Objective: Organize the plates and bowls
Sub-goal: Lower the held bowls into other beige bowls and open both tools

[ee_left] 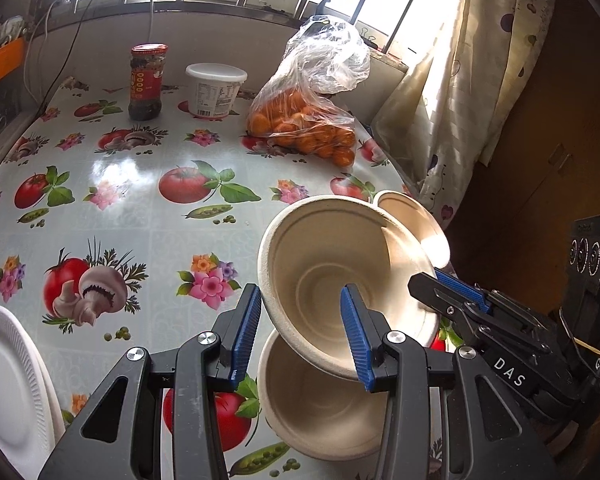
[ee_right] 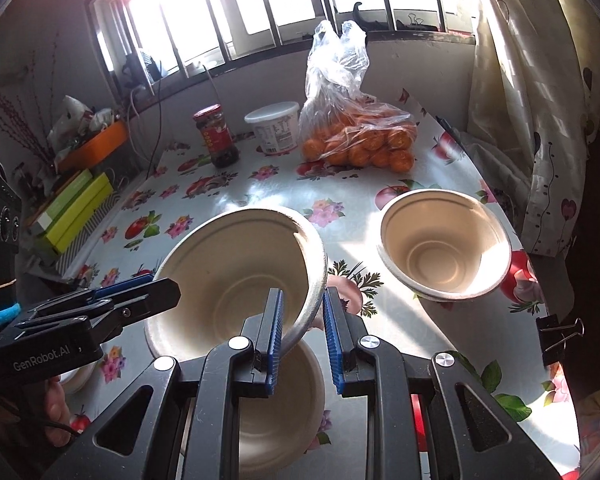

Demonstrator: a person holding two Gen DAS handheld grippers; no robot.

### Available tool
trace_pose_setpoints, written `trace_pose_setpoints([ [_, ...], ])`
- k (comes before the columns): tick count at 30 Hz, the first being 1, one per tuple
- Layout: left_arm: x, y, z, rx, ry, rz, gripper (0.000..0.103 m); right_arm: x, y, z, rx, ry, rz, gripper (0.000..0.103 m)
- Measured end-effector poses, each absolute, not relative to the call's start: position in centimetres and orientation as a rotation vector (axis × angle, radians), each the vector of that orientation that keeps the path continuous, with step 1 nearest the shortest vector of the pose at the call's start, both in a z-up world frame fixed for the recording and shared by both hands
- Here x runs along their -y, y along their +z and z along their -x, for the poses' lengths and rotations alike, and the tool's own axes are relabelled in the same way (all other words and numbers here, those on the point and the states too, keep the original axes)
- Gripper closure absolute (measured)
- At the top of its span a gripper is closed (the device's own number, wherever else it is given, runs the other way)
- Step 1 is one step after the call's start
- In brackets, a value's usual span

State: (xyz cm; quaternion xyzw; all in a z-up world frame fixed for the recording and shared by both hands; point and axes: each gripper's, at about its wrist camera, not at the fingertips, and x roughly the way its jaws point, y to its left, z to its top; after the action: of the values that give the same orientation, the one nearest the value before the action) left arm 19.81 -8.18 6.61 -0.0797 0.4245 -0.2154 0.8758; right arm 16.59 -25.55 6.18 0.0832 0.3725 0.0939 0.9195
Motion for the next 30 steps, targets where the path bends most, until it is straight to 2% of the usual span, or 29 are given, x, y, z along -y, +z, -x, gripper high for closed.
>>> trace_pose_setpoints([
  [30,7.5,4.9,-15.7,-0.929,-0.442,0.164,0.06,25.1,4.3,-12.0,-0.806,0.195,-0.221,0.082],
])
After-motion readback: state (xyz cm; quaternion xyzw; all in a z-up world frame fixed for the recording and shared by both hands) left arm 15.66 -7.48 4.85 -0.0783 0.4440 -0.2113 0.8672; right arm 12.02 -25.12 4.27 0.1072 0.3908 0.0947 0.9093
